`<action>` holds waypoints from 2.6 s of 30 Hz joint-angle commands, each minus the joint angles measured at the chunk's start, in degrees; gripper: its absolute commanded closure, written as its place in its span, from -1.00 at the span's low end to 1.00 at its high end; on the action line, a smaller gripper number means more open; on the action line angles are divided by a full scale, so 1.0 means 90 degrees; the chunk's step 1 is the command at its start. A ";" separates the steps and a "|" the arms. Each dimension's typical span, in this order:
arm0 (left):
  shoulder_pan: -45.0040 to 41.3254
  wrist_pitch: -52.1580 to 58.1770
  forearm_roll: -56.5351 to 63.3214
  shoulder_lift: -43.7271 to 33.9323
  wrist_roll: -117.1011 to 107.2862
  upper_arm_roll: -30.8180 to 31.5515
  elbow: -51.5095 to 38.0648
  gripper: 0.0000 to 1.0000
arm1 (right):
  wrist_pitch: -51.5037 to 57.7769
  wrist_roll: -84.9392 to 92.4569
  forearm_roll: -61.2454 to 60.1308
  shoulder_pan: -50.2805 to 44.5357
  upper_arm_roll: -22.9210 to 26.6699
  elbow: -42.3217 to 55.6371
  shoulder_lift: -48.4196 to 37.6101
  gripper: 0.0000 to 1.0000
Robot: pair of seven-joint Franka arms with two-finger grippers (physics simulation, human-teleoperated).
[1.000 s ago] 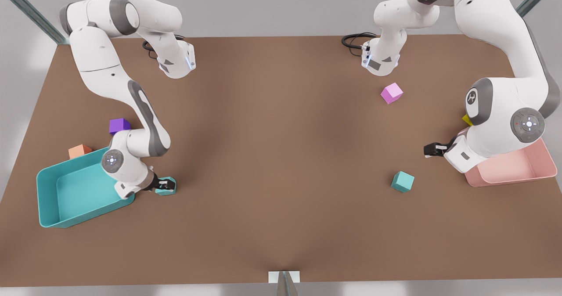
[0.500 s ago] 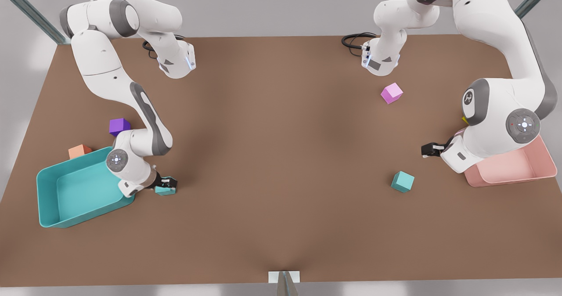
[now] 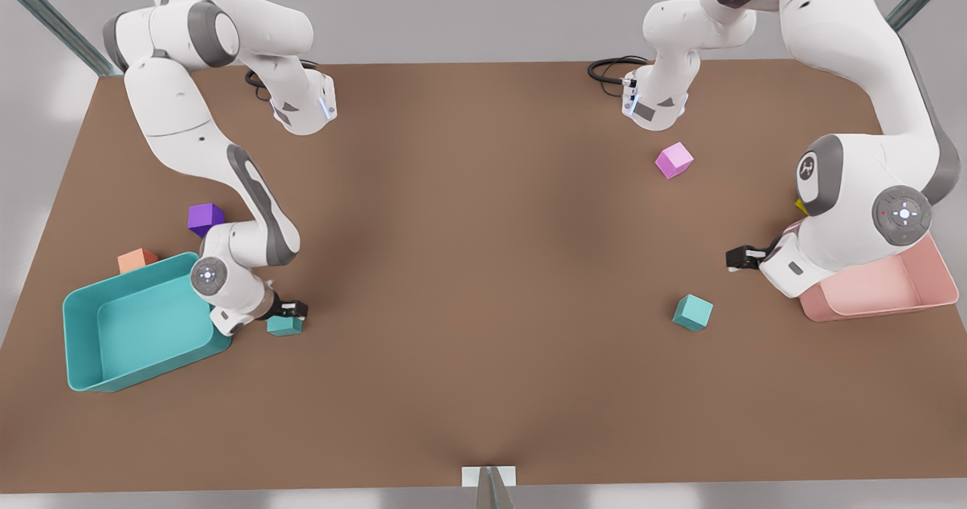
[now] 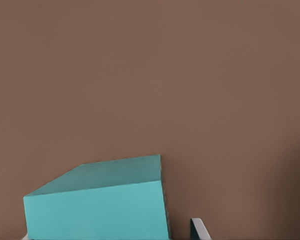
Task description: Stack the two blue cubes on top of each other
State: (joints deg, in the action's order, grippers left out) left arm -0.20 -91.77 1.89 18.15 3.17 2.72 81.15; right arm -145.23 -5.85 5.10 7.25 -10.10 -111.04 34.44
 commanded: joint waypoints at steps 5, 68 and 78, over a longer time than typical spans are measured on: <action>-0.0027 0.0030 0.0004 -0.0004 -0.0011 0.0000 0.0016 -1.00 | 0.0024 0.0162 0.0049 0.0015 -0.0020 0.0013 0.0011 -0.65; 0.1174 -0.4091 0.1127 0.2515 0.2069 0.1143 0.1715 -0.99 | 0.1830 -0.0414 -0.0293 0.0210 -0.0059 -0.1491 -0.2889 -1.00; 0.0843 -0.3066 0.1127 0.2154 0.1552 0.1143 0.1394 -0.25 | 0.1899 -0.0023 -0.0283 0.0201 -0.0021 -0.1471 -0.2879 -1.00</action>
State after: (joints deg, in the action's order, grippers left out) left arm 7.96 -125.20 12.47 38.27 19.92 13.00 94.09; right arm -126.56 -9.10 2.64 9.50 -9.98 -124.32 8.65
